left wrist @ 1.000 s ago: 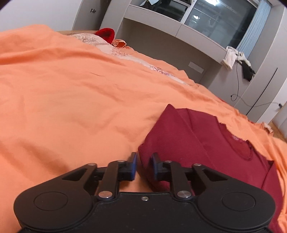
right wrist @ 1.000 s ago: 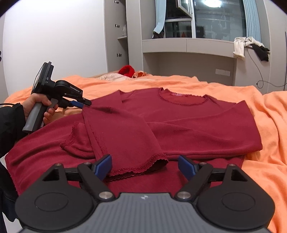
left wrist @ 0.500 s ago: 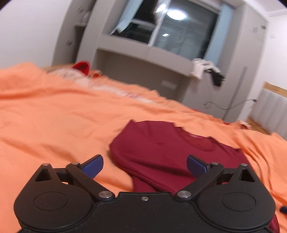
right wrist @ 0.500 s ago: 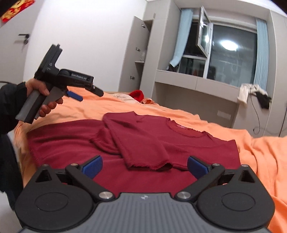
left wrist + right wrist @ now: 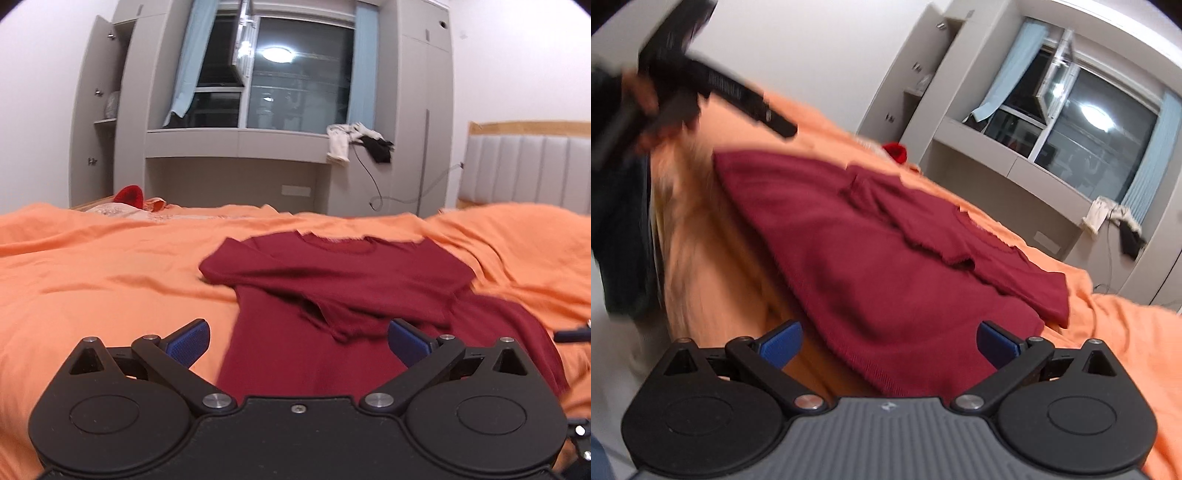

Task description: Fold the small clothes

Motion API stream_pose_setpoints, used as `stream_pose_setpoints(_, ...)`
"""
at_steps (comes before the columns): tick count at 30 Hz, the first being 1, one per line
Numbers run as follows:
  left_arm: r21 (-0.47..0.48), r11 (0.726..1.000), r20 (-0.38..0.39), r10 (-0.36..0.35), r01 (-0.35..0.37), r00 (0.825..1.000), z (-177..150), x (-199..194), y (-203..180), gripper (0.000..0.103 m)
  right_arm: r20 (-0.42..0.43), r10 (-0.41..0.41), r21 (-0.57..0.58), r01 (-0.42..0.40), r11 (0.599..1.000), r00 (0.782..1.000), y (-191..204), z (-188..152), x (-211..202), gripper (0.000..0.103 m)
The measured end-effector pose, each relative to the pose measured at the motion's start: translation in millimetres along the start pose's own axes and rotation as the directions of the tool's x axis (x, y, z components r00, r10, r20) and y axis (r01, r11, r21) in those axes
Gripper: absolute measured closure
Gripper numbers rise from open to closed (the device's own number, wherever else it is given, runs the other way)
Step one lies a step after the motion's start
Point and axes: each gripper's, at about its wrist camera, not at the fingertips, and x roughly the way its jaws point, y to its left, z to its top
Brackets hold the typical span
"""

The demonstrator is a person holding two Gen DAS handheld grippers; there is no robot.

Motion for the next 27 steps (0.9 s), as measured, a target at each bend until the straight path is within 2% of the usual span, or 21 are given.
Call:
stream_pose_setpoints(4, 0.060, 0.998, -0.043, -0.005, 0.008, 0.999, -16, -9, -12, 0.001, -0.072, -0.124, -0.193, 0.108, 0.975, 0.990, 26, -15, 11, 0.000)
stream_pose_setpoints(7, 0.113, 0.993, -0.047, -0.009, 0.015, 0.999, -24, -16, -22, 0.001, -0.062, -0.250, -0.332, 0.217, 0.918, 0.966, 39, -22, 22, 0.001)
stream_pose_setpoints(9, 0.130, 0.991, -0.045, -0.009, 0.015, 0.999, -25, -19, -24, 0.001, -0.050, -0.293, -0.366, 0.256, 0.895, 0.955, 42, -23, 26, 0.001)
stream_pose_setpoints(10, 0.130, 0.991, -0.046, -0.011, 0.017, 0.999, -25, -19, -24, 0.001, -0.045, -0.297, -0.361, 0.262, 0.895, 0.954, 42, -23, 27, 0.002)
stream_pose_setpoints(12, 0.126, 0.992, -0.047, -0.014, 0.020, 0.999, -25, -19, -22, 0.001, -0.033, -0.282, -0.335, 0.255, 0.907, 0.959, 40, -19, 25, 0.014)
stream_pose_setpoints(14, 0.128, 0.991, -0.048, -0.021, 0.027, 0.999, -26, -20, -22, 0.001, -0.042, -0.241, -0.307, 0.217, 0.927, 0.970, 37, -15, 25, 0.040)
stream_pose_setpoints(15, 0.133, 0.990, -0.050, -0.030, 0.036, 0.998, -26, -20, -23, 0.001, -0.055, -0.214, -0.291, 0.189, 0.938, 0.975, 35, -14, 25, 0.048)
stream_pose_setpoints(16, 0.140, 0.988, -0.056, -0.054, 0.061, 0.997, -27, -20, -24, 0.001, -0.063, -0.190, -0.277, 0.166, 0.946, 0.980, 35, -14, 24, 0.064)
stream_pose_setpoints(18, 0.160, 0.981, -0.063, -0.101, 0.110, 0.993, -29, -22, -27, 0.001, -0.053, -0.184, -0.252, 0.165, 0.954, 0.981, 32, -9, 21, 0.081)
stream_pose_setpoints(19, 0.178, 0.975, -0.062, -0.120, 0.129, 0.991, -30, -24, -30, 0.001, -0.043, -0.188, -0.230, 0.173, 0.958, 0.981, 30, -5, 17, 0.094)
stream_pose_setpoints(23, 0.306, 0.934, -0.051, -0.176, 0.183, 0.983, -40, -29, -52, 0.001, -0.010, -0.156, -0.030, 0.156, 0.987, 0.988, 2, 13, 3, 0.097)
stream_pose_setpoints(27, 0.423, 0.892, -0.049, -0.155, 0.161, 0.987, -52, -21, -75, 0.001, 0.024, -0.133, 0.113, 0.130, 0.985, 0.991, -25, 26, -9, 0.097)
